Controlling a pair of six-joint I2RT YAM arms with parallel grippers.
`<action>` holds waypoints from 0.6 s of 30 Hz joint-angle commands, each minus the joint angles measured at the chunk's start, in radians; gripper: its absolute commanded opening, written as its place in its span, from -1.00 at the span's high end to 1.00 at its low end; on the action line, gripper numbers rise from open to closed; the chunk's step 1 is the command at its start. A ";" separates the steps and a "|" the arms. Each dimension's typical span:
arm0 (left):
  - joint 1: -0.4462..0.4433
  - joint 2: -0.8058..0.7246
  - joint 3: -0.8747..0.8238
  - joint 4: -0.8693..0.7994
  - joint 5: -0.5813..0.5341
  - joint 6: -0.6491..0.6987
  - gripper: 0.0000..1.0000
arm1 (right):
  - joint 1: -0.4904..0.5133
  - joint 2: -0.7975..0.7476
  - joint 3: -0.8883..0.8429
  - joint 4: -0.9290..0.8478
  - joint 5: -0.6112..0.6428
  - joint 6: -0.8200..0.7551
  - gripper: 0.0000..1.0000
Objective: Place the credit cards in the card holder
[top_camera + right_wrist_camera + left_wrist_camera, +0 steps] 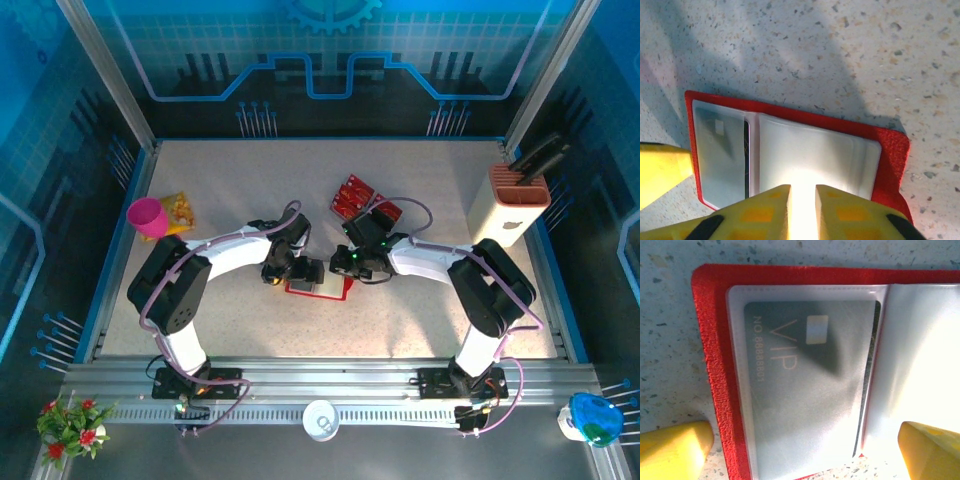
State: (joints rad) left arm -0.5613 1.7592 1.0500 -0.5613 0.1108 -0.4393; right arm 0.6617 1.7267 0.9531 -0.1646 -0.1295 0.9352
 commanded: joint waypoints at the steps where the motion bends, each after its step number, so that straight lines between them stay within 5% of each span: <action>1: -0.005 0.001 -0.033 -0.008 0.001 0.008 -0.99 | -0.005 -0.009 0.001 -0.033 0.027 -0.026 0.89; 18: -0.055 -0.044 0.041 -0.057 -0.129 0.123 -0.98 | -0.004 0.057 0.033 -0.067 0.007 -0.084 1.00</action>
State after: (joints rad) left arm -0.6022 1.7397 1.0748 -0.5957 0.0170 -0.3561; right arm 0.6617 1.7592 0.9585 -0.2234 -0.1108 0.8669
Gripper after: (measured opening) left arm 0.992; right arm 0.058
